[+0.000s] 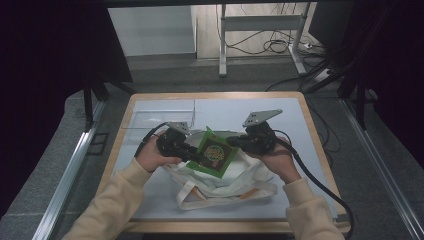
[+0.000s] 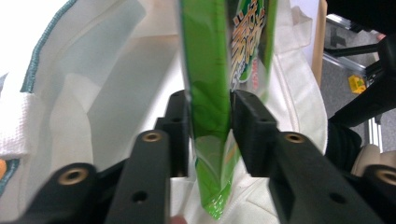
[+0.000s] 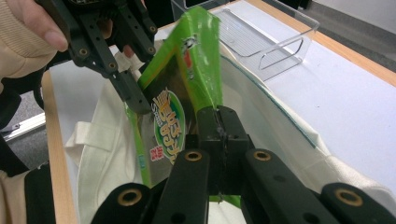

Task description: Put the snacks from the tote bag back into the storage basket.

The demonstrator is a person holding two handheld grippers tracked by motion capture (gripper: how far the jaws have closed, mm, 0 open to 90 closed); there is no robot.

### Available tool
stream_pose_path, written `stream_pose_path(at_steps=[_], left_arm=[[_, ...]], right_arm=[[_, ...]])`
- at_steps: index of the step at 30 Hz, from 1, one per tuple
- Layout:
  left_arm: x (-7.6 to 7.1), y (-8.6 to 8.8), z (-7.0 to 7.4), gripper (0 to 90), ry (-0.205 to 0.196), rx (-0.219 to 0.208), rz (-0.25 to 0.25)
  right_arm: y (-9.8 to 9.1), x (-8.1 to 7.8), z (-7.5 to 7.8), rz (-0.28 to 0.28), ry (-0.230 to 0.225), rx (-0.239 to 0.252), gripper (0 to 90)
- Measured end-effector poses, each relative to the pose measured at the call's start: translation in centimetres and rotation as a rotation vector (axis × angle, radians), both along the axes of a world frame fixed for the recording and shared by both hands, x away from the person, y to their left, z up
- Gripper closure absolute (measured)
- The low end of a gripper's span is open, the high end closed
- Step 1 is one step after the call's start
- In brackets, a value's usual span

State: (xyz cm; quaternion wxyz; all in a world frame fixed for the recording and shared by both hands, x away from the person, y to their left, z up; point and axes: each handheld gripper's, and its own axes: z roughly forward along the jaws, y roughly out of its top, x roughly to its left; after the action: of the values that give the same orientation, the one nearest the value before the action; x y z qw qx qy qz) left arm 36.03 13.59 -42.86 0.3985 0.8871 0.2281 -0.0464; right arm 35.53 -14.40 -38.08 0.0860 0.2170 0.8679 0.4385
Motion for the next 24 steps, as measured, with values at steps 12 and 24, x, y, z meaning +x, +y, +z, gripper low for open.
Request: stream_pose_path(at_steps=[12, 24], left_arm=[[-0.2, 0.6, -0.2, 74.4, 0.006, -0.006, 0.007], [-0.6, 2.3, 0.0, 74.5, -0.015, -0.062, 0.058]], right_arm=[[-0.4, 0.0, -0.2, -0.007, 0.008, 0.010, 77.4], [-2.6, -1.1, 0.2, -0.124, -0.035, 0.056, 47.7]])
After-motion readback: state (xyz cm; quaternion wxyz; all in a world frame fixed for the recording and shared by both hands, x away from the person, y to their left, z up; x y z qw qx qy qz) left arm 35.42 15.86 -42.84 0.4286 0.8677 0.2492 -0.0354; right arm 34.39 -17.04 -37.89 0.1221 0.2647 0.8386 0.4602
